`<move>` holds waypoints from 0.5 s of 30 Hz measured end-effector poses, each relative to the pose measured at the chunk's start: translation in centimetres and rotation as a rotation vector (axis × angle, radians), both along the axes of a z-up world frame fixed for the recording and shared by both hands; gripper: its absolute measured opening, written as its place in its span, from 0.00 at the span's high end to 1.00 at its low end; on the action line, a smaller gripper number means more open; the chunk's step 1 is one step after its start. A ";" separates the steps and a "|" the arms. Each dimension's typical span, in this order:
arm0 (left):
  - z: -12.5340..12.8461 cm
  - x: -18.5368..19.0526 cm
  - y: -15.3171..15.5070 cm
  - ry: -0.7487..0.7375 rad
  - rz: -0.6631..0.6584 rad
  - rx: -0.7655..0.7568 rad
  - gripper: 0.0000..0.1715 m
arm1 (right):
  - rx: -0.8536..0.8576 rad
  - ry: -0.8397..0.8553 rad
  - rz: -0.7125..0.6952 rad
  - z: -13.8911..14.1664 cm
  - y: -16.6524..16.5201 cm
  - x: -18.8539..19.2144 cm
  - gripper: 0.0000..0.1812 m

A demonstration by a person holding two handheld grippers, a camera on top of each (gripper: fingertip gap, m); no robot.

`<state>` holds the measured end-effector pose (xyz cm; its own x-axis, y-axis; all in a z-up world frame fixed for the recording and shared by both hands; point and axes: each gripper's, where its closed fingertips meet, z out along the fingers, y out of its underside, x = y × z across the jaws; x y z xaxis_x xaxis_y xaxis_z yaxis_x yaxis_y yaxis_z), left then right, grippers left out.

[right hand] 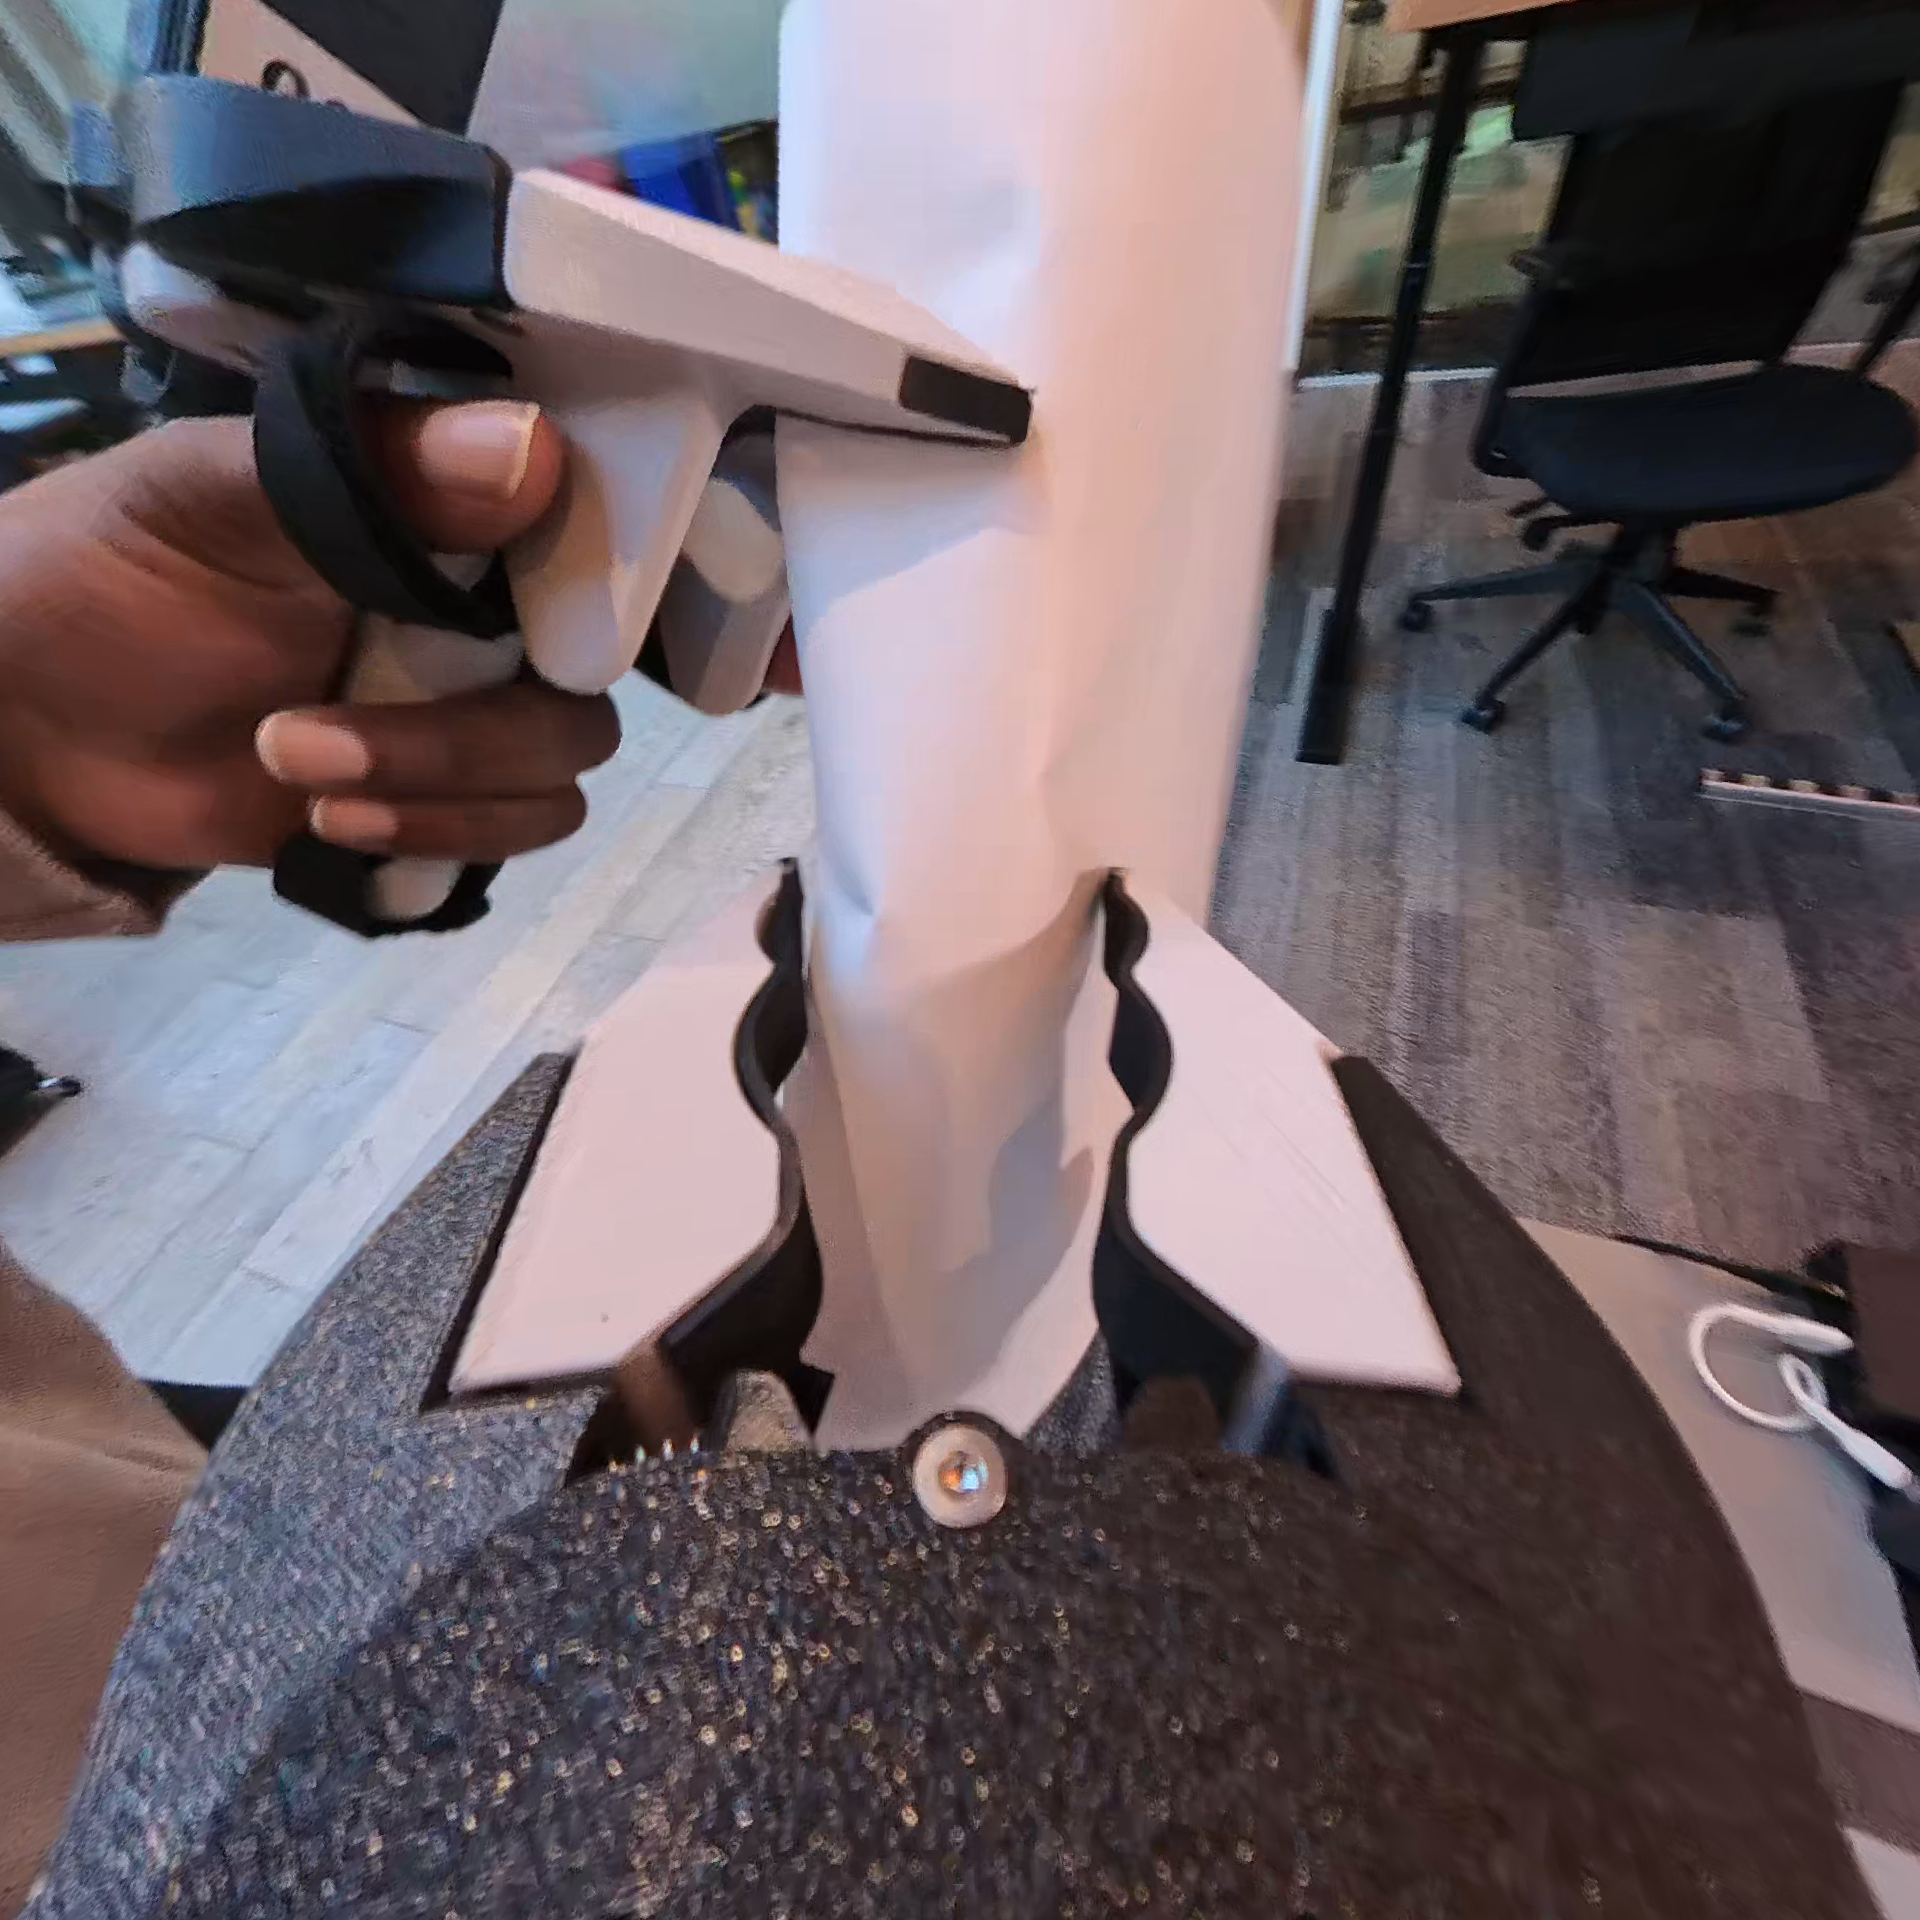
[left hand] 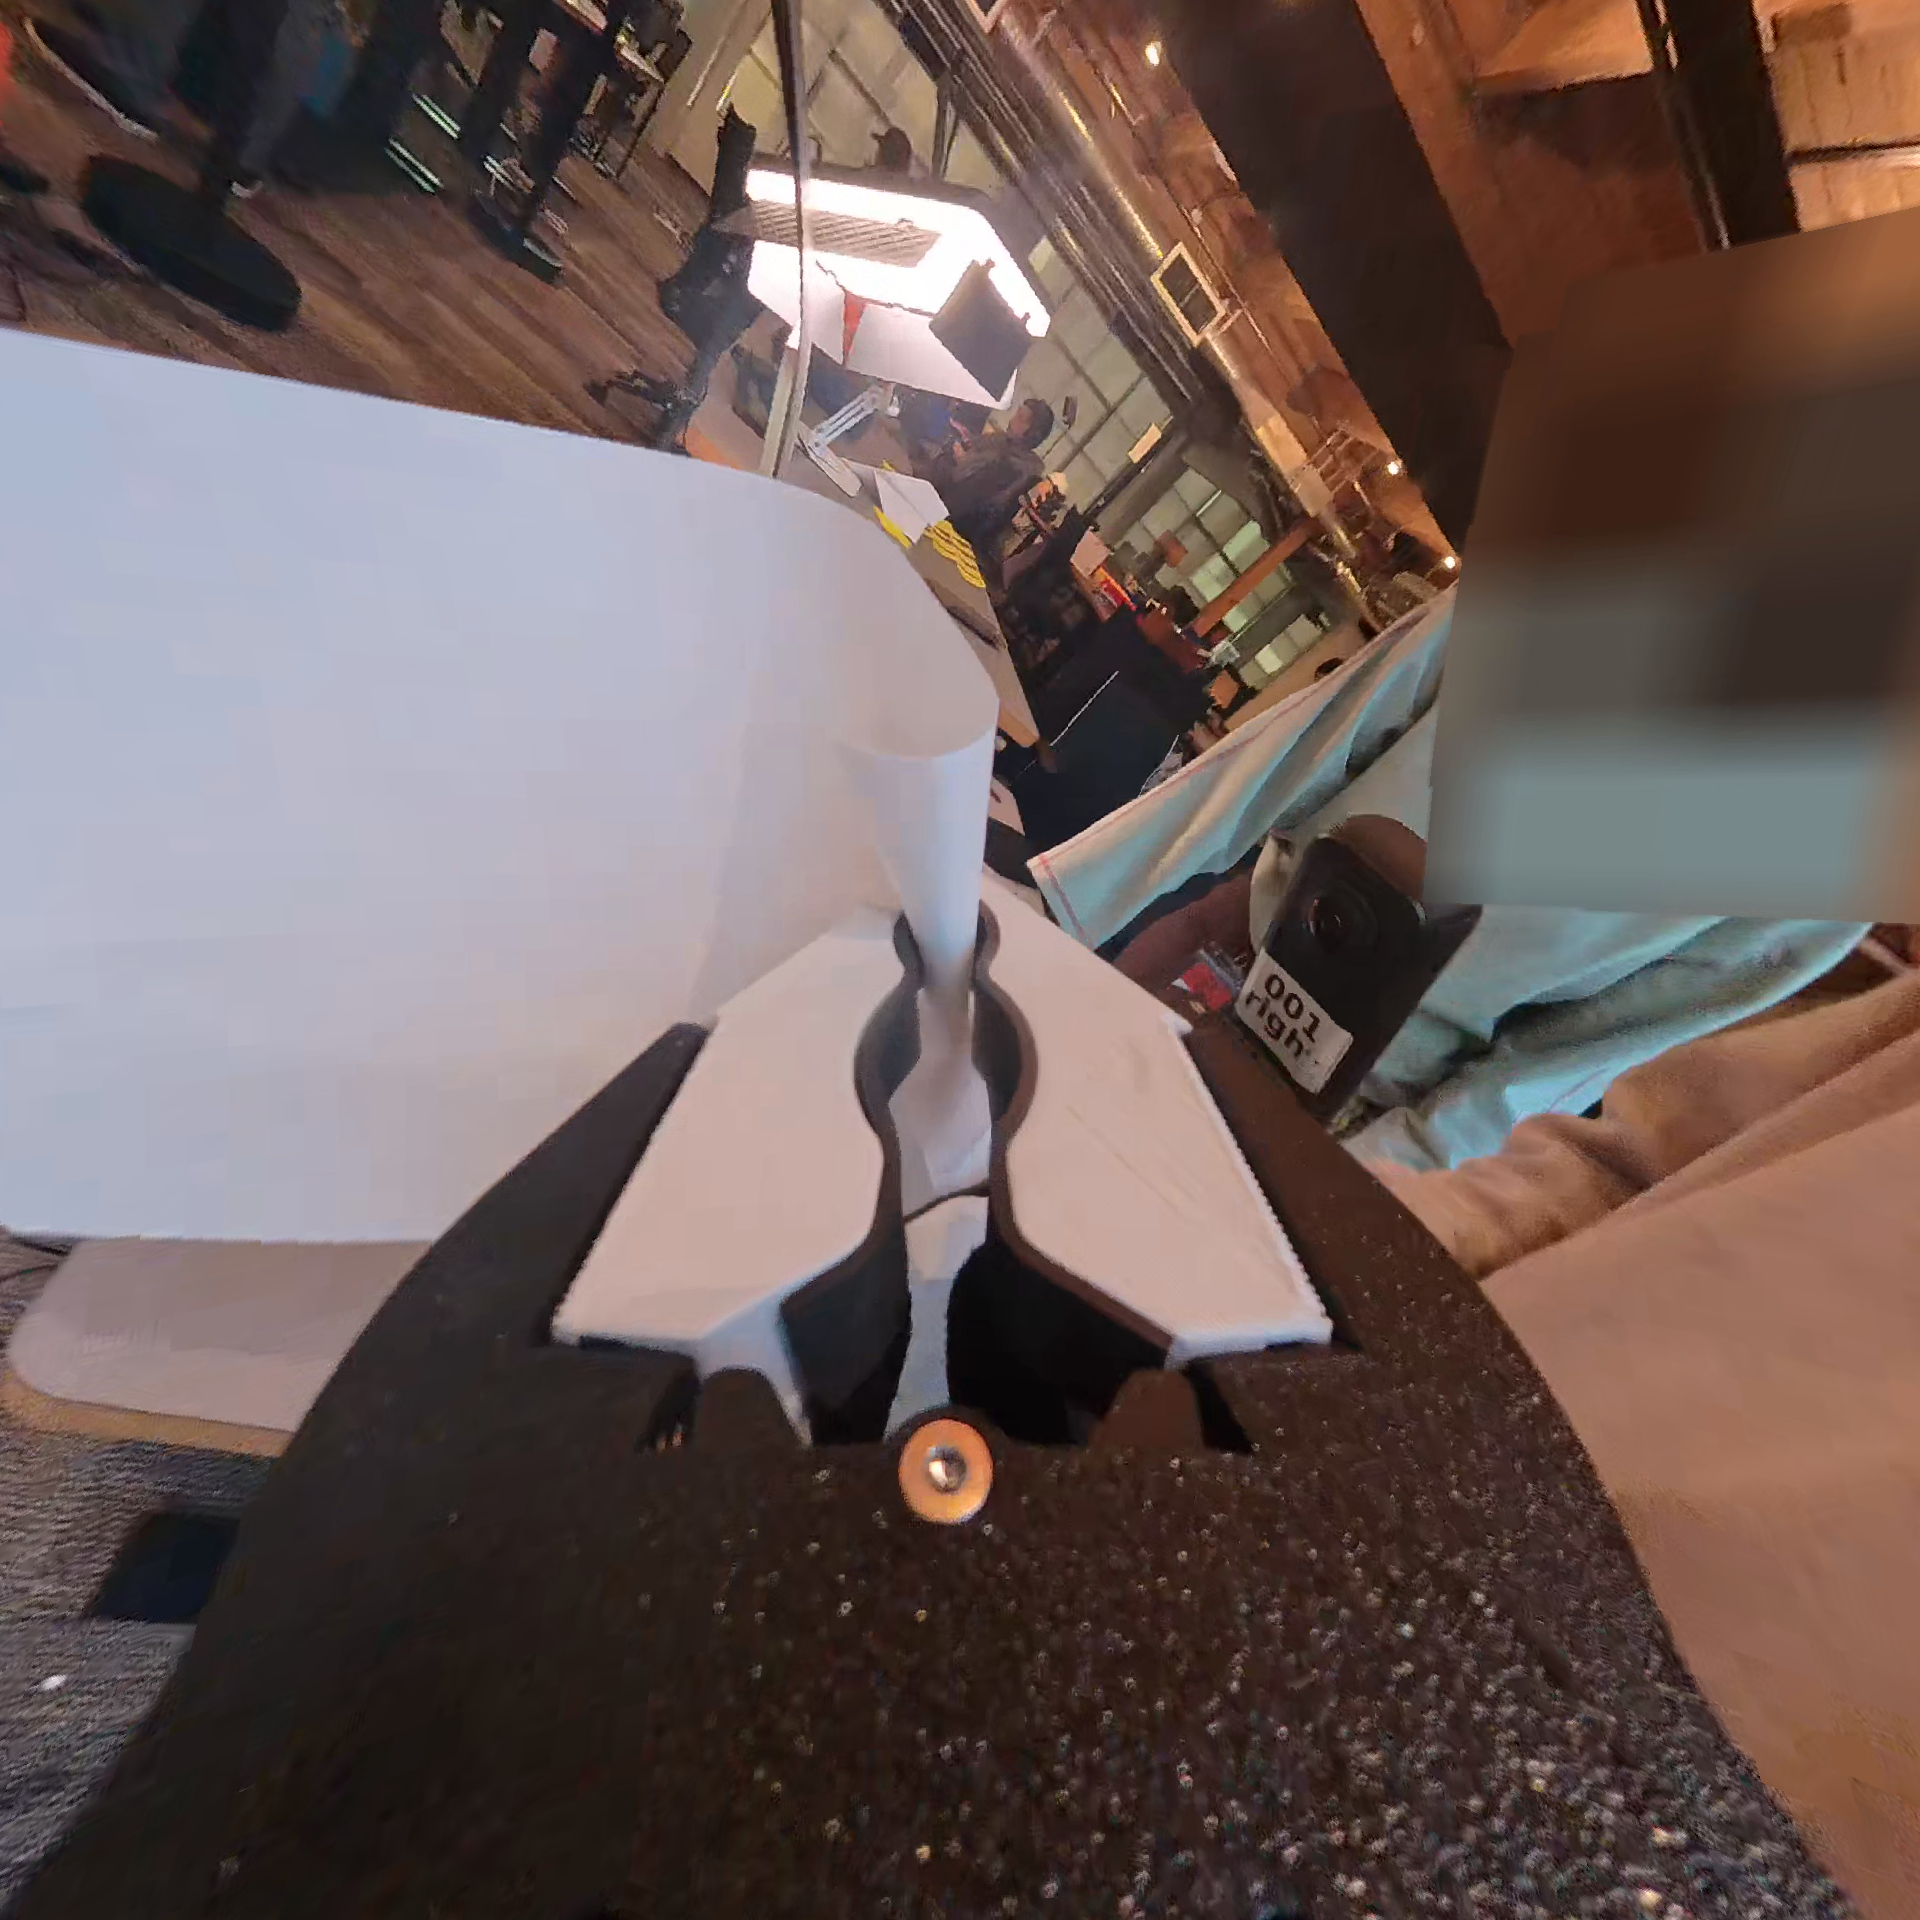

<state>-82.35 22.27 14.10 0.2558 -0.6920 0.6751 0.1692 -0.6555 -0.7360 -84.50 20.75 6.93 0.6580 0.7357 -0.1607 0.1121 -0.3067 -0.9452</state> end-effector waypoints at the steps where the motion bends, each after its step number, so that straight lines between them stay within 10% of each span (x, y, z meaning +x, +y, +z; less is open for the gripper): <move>1: 0.6 -0.6 -0.1 0.018 0.001 0.025 1.00 | -0.002 0.010 0.031 0.3 -0.3 -0.4 0.65; 15: 10.3 -2.4 -5.3 0.071 -0.332 0.194 1.00 | -0.132 0.145 0.079 0.2 -1.0 5.1 0.44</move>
<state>-84.74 16.96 24.41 0.0374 -0.8582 0.5119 -0.0844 -0.5131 -0.8542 -79.43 19.76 7.09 0.5618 0.7506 -0.3478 0.0069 -0.4247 -0.9053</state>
